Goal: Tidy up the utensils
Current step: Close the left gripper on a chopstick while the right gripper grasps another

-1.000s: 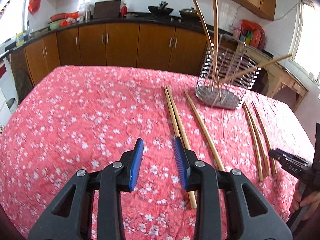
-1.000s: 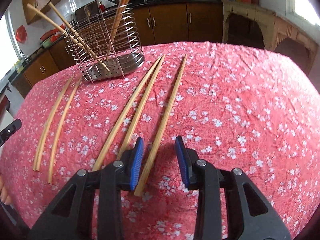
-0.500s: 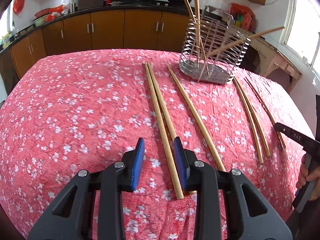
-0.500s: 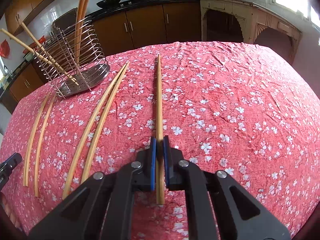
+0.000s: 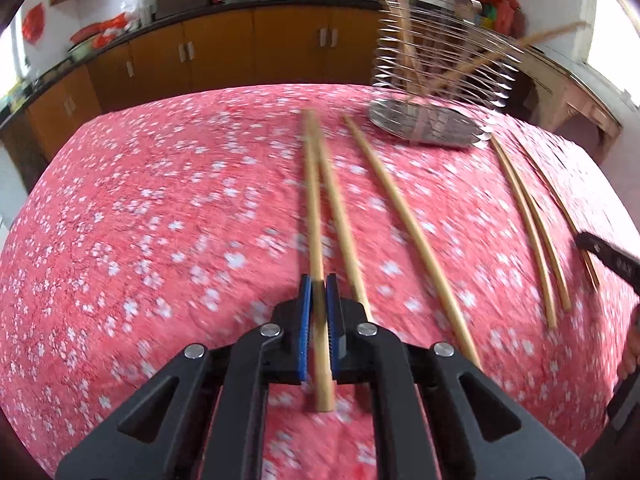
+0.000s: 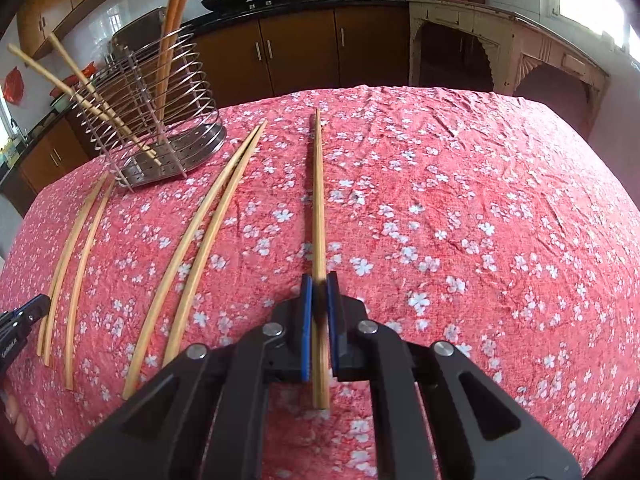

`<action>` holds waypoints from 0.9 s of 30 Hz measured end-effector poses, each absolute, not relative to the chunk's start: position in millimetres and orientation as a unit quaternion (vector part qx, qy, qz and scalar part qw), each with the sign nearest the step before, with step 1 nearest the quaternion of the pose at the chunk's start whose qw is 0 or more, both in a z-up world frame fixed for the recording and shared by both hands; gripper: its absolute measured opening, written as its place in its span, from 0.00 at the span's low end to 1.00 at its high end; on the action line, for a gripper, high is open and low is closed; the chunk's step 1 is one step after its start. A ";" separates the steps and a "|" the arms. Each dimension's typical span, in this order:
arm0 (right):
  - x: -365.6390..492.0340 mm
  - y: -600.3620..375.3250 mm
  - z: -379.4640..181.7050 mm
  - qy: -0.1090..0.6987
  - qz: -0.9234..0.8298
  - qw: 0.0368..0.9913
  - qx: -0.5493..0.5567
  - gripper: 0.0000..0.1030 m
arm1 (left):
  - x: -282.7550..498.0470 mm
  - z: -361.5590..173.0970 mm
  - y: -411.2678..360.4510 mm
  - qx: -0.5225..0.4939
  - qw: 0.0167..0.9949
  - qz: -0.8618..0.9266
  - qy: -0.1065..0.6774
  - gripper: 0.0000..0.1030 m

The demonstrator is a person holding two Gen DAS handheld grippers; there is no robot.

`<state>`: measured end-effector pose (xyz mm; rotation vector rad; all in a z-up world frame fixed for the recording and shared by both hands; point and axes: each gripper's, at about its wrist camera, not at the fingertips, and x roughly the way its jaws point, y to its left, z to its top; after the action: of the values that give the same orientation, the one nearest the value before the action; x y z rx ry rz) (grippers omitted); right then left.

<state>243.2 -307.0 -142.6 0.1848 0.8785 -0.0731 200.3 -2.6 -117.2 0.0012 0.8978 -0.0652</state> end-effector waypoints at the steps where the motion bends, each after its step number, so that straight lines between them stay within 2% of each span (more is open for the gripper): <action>1: 245.1 -311.6 -142.7 0.424 -0.041 0.900 0.093 0.08 | 204.8 -116.6 1.9 -0.005 0.900 -0.027 0.435 0.07; 27: 246.2 -326.0 -143.4 0.418 -0.050 0.902 0.098 0.08 | 215.8 -115.5 45.0 -0.054 0.904 -0.036 0.422 0.08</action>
<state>246.2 -326.0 -143.4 0.2030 0.8639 -0.1037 215.8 45.0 -115.5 -0.1119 0.8711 -0.0748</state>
